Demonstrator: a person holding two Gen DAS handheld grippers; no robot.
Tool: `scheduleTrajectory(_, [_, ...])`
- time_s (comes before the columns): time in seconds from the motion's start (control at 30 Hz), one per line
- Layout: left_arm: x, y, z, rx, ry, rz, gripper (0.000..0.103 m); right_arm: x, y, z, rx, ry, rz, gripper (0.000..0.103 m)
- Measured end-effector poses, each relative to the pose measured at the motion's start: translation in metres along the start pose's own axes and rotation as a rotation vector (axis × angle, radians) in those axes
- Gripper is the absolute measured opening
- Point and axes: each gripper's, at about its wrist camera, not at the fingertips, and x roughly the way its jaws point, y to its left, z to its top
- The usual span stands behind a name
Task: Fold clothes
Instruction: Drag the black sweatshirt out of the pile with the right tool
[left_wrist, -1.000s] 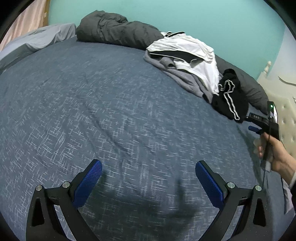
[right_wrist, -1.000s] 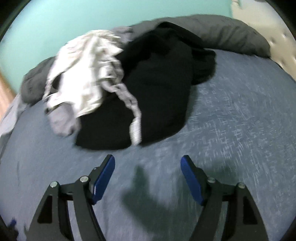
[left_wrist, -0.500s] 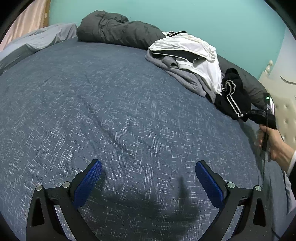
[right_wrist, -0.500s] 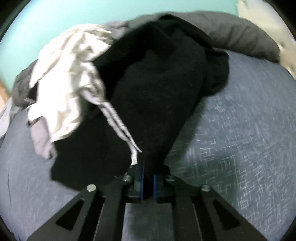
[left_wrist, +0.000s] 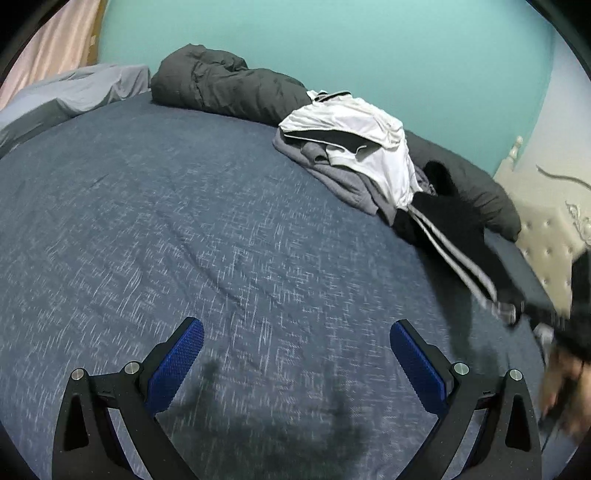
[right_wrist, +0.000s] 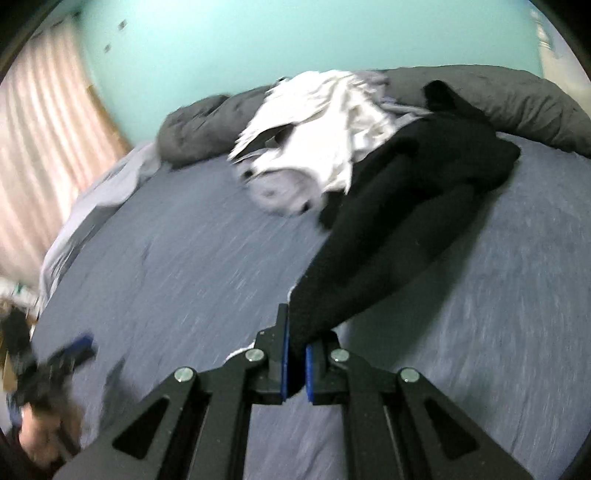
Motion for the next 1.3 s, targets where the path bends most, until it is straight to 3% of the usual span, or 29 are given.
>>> scheduleTrajectory(0.27, [-0.021,0.009,-0.027,-0.007,0.026,0.005,0.103,-0.034,0.05,-0.108,0.003,0.12,0.066,0.006])
scheduleTrajectory(0.4, [-0.019,0.018,-0.027,-0.005,0.019,0.028,0.103,-0.041,0.043,-0.132,0.029,0.178,-0.015,0.01])
scheduleTrajectory(0.47, [-0.016,0.023,-0.027,-0.014,0.023,0.032,0.103,-0.053,0.024,-0.125,0.106,0.151,-0.036,0.01])
scheduleTrajectory(0.53, [-0.013,0.024,-0.027,-0.014,0.027,0.034,0.103,-0.064,0.004,-0.111,0.185,0.104,-0.061,0.017])
scheduleTrajectory(0.6, [-0.008,0.022,-0.027,-0.017,0.037,0.025,0.103,-0.07,-0.004,-0.094,0.199,0.057,-0.104,0.043])
scheduleTrajectory(0.7, [-0.004,0.016,-0.029,0.002,0.048,0.008,0.103,-0.068,-0.011,-0.064,0.206,-0.005,-0.157,0.062])
scheduleTrajectory(0.77, [-0.001,0.012,-0.031,0.021,0.053,0.007,0.103,-0.053,-0.018,-0.051,0.209,-0.002,-0.185,0.067])
scheduleTrajectory(0.9, [0.006,0.009,-0.032,0.035,0.067,0.003,0.103,-0.005,-0.021,-0.03,0.201,0.042,-0.225,0.069])
scheduleTrajectory(1.0, [0.008,0.01,-0.034,0.046,0.074,0.005,0.103,0.036,-0.026,-0.022,0.165,0.102,-0.292,0.069])
scheduleTrajectory(1.1, [0.009,0.013,-0.034,0.048,0.076,0.009,0.103,0.062,-0.04,-0.026,0.212,0.15,-0.317,0.068])
scheduleTrajectory(1.13, [0.009,0.015,-0.034,0.045,0.077,0.01,0.103,0.066,-0.043,-0.029,0.234,0.153,-0.313,0.064])
scheduleTrajectory(1.2, [0.01,0.016,-0.033,0.041,0.079,0.012,0.103,0.068,-0.044,-0.034,0.244,0.143,-0.291,0.029])
scheduleTrajectory(1.3, [0.008,0.016,-0.034,0.048,0.077,0.017,0.103,0.063,-0.036,-0.041,0.217,0.125,-0.276,0.013])
